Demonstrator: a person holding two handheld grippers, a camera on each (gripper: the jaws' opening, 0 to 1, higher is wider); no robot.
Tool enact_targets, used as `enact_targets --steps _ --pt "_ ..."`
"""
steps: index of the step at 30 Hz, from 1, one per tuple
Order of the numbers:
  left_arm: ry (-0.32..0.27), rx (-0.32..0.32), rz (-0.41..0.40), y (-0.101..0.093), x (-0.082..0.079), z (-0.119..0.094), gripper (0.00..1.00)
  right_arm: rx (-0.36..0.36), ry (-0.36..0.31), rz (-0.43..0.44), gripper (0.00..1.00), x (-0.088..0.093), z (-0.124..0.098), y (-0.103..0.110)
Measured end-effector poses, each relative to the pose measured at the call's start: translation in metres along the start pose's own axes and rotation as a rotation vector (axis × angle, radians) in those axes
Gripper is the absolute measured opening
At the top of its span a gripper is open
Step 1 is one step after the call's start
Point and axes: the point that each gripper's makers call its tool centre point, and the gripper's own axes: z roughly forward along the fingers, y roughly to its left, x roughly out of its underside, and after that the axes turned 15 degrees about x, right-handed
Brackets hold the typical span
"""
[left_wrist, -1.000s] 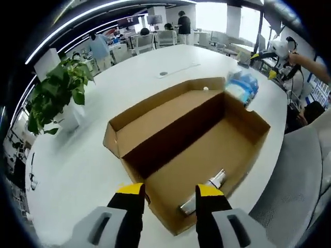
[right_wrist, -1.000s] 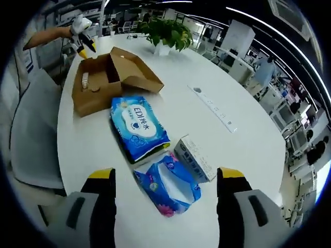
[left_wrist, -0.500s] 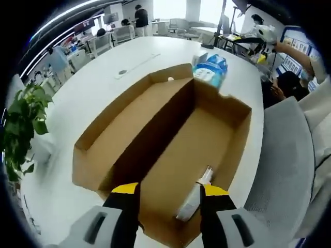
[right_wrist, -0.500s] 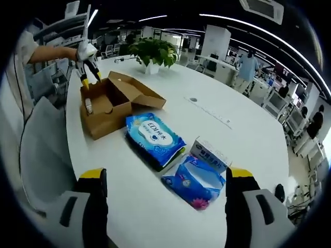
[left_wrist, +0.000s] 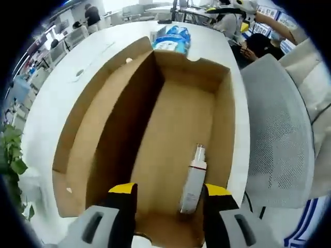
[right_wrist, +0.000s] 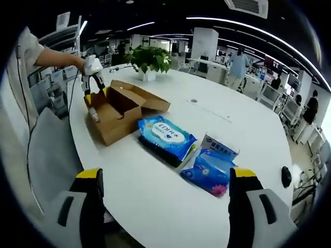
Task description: Operate the shoe box by opening the lid, removing the specified soft item, and placing it in the target area until the item is outside and the box remains undamaged.
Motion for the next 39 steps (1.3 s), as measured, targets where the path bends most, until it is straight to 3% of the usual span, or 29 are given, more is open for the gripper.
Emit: enact_targets --steps 7,13,17,25,31,39 --pt "0.071 0.082 0.047 -0.004 0.006 0.013 0.53 0.022 0.0 0.029 0.96 0.0 -0.01 0.013" --pt "0.104 0.121 0.096 -0.004 0.007 0.023 0.51 0.015 0.001 0.063 0.96 -0.001 -0.013 0.026" --pt "0.159 0.133 0.127 -0.003 0.014 0.03 0.5 0.02 0.001 0.068 0.96 -0.003 -0.012 0.031" --pt "0.158 0.169 0.144 -0.009 0.014 0.038 0.41 0.027 -0.03 0.086 0.96 -0.014 -0.008 0.037" --pt "0.184 0.162 0.147 -0.008 0.019 0.045 0.35 0.02 -0.041 0.089 0.96 -0.019 -0.005 0.042" --pt "0.164 0.126 0.16 -0.006 0.017 0.053 0.29 0.013 -0.052 0.098 0.96 -0.023 -0.003 0.045"
